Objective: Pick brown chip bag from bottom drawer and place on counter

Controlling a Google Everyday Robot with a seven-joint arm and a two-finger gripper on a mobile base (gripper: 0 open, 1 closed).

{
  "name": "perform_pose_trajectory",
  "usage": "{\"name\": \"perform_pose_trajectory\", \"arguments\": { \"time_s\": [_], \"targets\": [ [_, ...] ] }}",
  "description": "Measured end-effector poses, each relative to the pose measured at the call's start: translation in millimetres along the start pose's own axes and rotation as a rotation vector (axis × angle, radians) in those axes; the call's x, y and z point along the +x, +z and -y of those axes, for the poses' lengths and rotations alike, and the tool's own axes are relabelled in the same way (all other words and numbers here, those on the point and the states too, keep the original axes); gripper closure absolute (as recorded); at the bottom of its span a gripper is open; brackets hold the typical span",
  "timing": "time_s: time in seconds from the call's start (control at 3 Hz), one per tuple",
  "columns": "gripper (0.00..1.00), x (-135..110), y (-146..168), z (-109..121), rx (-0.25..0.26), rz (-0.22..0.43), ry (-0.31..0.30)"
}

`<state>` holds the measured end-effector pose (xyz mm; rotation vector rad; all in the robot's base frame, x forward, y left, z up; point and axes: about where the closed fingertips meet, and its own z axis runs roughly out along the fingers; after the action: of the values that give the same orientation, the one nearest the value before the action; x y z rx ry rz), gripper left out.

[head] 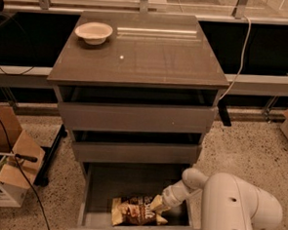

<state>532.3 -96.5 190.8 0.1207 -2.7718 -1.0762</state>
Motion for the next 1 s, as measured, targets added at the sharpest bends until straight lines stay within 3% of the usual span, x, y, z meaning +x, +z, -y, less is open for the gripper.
{"name": "perform_pose_trajectory", "arguments": {
  "time_s": [0.33,0.67,1.0],
  "targets": [
    [0.89,6.7,-0.5,-12.3,-0.022,0.009,-0.008],
    [1.0,14.8,9.9,-20.4,-0.064,0.008,0.006],
    [0.82,16.7,12.5,-28.4,-0.076,0.017,0.001]
  ]
}}
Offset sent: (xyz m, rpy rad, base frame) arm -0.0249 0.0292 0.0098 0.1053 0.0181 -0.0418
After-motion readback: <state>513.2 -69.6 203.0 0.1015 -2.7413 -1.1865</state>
